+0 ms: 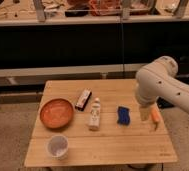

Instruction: Pick up the ceramic bowl

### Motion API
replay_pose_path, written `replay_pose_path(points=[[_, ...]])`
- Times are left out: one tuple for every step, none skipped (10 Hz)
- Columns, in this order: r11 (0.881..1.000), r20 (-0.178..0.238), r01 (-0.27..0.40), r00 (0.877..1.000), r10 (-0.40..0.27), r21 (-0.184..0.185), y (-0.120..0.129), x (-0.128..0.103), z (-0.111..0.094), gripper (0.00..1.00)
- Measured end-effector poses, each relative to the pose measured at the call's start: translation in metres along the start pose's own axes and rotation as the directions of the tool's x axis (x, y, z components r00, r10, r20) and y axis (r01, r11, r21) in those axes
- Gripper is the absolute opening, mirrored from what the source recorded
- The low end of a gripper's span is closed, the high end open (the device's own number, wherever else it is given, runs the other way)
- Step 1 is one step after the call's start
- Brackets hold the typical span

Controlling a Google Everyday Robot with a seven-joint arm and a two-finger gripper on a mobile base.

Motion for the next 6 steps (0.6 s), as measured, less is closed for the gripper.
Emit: replay_pose_path(points=[[1.000,0.000,0.031,1.000,-0.031,0.003,-0.002,-0.009,-0.001,0.80],[0.997,-0.002,0.071,0.997,-0.071,0.009,-0.006,-0.025,-0.003,0.80],[0.995,-0.005,0.099,0.995,-0.099,0.014,-0.009,-0.035,-0.006,0.80],[0.989,-0.010,0.147,0.989,-0.147,0.021,-0.013,-0.047,-0.009,0.80],[0.980,-0.017,0.196,0.981,-0.196,0.025,-0.016,-0.055,-0.012,0.80],[0.976,-0.020,0.216,0.976,-0.216,0.027,-0.017,-0.058,-0.014,0.80]])
